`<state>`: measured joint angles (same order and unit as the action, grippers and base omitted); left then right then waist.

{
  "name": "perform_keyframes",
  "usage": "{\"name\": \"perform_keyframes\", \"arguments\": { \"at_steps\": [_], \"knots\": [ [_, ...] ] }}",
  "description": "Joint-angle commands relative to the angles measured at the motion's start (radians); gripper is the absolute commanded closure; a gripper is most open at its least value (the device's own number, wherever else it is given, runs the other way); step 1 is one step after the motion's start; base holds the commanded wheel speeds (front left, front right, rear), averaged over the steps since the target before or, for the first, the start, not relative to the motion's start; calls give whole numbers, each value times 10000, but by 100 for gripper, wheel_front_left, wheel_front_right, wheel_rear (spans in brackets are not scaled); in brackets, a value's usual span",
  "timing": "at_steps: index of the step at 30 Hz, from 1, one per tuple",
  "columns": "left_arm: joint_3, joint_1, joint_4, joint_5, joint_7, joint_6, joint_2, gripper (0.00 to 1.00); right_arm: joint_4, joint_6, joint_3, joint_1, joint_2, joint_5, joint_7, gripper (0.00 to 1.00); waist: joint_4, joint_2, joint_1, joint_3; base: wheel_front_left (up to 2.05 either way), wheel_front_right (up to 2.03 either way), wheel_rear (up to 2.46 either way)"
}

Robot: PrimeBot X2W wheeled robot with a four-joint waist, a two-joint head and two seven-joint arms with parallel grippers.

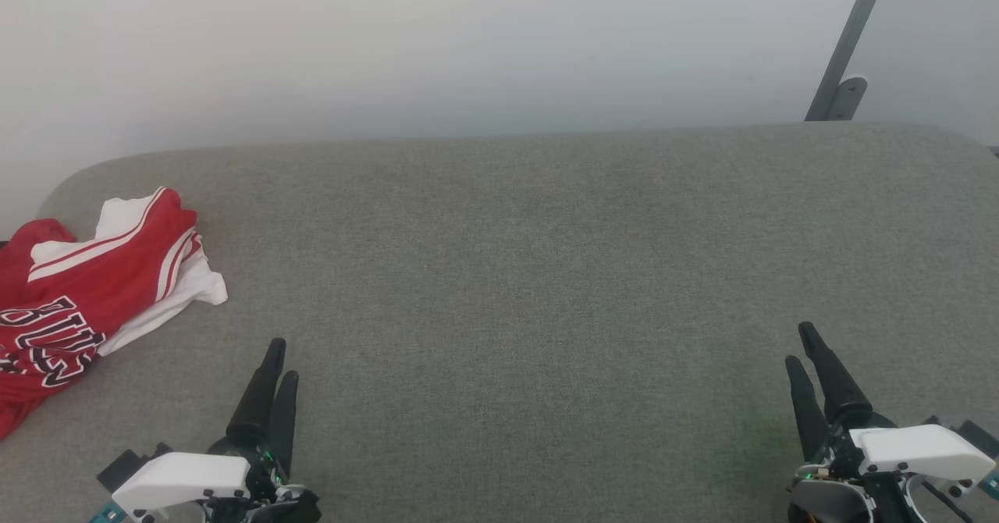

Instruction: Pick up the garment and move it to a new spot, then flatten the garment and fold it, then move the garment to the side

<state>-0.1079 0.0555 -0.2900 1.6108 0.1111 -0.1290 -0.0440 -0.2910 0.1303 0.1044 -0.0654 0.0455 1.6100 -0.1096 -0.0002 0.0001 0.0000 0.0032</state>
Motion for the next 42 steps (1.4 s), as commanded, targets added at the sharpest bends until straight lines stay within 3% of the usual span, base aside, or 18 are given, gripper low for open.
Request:
{"name": "perform_keyframes", "arguments": {
  "at_steps": [1, 13, 29, 34, 42],
  "knots": [
    [37, 206, 281, -44, -115, -14, -28, 0, 230, 0, -85, -248, 27, -78, 121, 0, -3, -1, 0, 0, 0, 0, 0],
    [255, 147, 555, -909, -734, 131, -226, 0, 185, 1, -556, -449, 247, -1234, 747, 0, -28, -1, 0, -15, 0, 0, 0],
    [405, -12, 839, -4318, -1392, 526, -705, 0, -336, 2, -720, -798, 450, -4885, 1182, 0, -65, -1, 0, -88, 0, 0, 0],
    [381, -130, 938, -5629, -1615, 480, -844, 0, -302, 2, -674, -846, 501, -5825, 1147, 0, -85, -1, 0, -129, 0, 0, 0],
    [131, -203, 979, -6851, -1893, 301, -893, 0, -115, 3, -578, -832, 626, -6805, 1125, 0, -101, -1, 0, -162, 0, 0, 0]
  ]
}}
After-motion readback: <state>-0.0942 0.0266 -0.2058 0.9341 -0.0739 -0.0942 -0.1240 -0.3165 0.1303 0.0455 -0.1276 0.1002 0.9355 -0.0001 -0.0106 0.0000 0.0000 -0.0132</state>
